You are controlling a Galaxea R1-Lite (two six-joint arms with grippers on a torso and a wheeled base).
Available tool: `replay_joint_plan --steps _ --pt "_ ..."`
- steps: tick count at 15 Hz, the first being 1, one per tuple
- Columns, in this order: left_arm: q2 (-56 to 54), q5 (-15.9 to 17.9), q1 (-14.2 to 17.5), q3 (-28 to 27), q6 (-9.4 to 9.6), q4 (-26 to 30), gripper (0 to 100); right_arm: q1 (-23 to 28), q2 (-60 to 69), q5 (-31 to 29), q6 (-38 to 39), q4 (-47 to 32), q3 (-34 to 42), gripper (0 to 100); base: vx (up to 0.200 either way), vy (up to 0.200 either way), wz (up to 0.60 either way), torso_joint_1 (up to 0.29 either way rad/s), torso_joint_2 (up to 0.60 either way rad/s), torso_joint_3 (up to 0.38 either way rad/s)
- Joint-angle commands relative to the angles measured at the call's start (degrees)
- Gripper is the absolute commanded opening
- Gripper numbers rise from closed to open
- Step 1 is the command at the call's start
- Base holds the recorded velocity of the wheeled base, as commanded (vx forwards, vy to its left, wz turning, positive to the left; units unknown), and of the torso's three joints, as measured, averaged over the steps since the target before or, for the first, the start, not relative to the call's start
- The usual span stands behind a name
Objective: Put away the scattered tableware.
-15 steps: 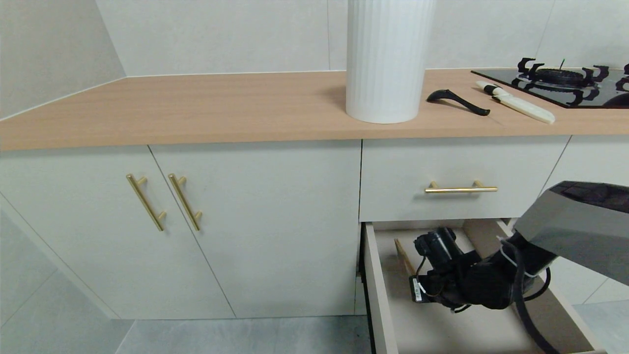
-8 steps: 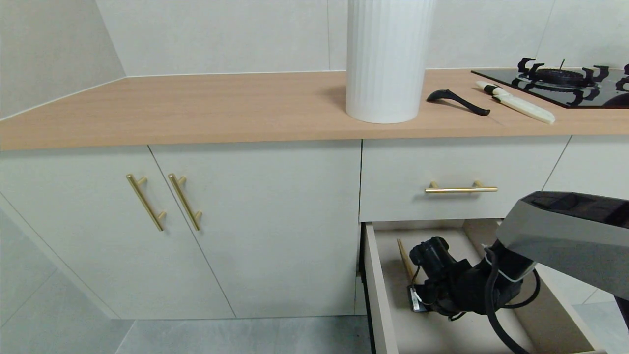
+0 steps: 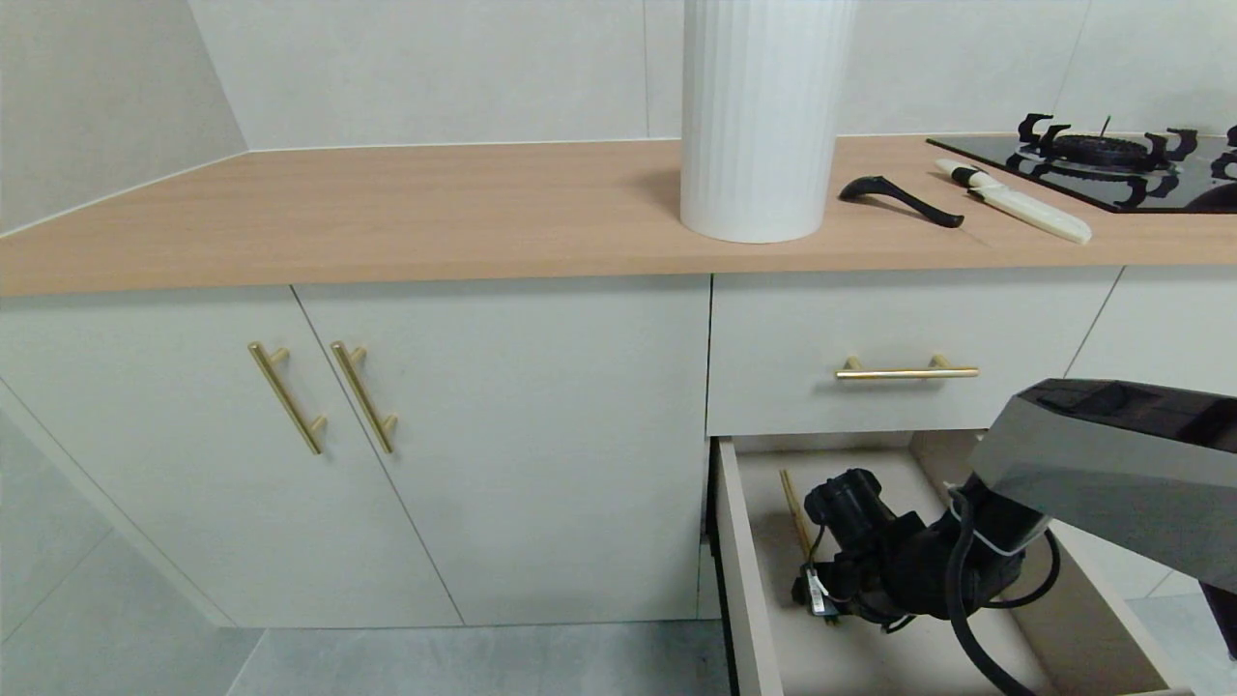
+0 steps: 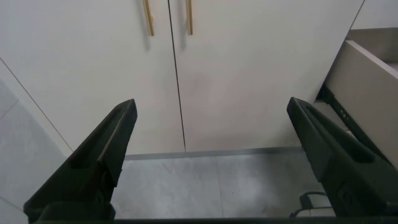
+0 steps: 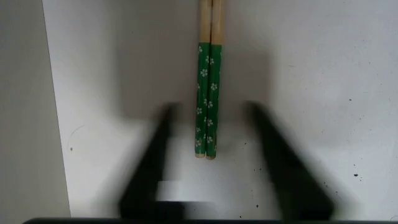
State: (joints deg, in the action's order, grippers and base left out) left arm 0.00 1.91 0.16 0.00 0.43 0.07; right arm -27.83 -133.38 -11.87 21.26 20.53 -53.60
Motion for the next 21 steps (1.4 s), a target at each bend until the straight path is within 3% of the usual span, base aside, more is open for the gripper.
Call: replay_joint_plan --steps 1,4,8,13,21 --pt "0.0 0.0 0.0 0.0 0.01 0.0 100 0.0 0.2 0.0 0.0 0.0 0.0 100 0.0 0.0 0.0 0.0 0.0 0.0" --pt "0.0 0.0 0.0 0.0 0.01 0.0 100 0.0 2.2 -0.9 -0.1 -0.1 0.4 100 0.0 0.0 0.0 0.0 0.0 0.0" --pt "0.0 0.0 0.0 0.0 0.01 0.0 100 0.1 15.2 -2.4 -0.3 -0.5 3.4 100 0.0 0.0 0.0 0.0 0.0 0.0" --pt "0.0 0.0 0.0 0.0 0.01 0.0 100 2.9 31.1 -5.1 -5.3 -0.1 5.1 100 0.0 0.0 0.0 0.0 0.0 0.0" --pt "0.0 0.0 0.0 0.0 0.01 0.0 100 3.0 44.3 -5.5 -9.3 -0.1 5.1 100 0.0 0.0 0.0 0.0 0.0 0.0"
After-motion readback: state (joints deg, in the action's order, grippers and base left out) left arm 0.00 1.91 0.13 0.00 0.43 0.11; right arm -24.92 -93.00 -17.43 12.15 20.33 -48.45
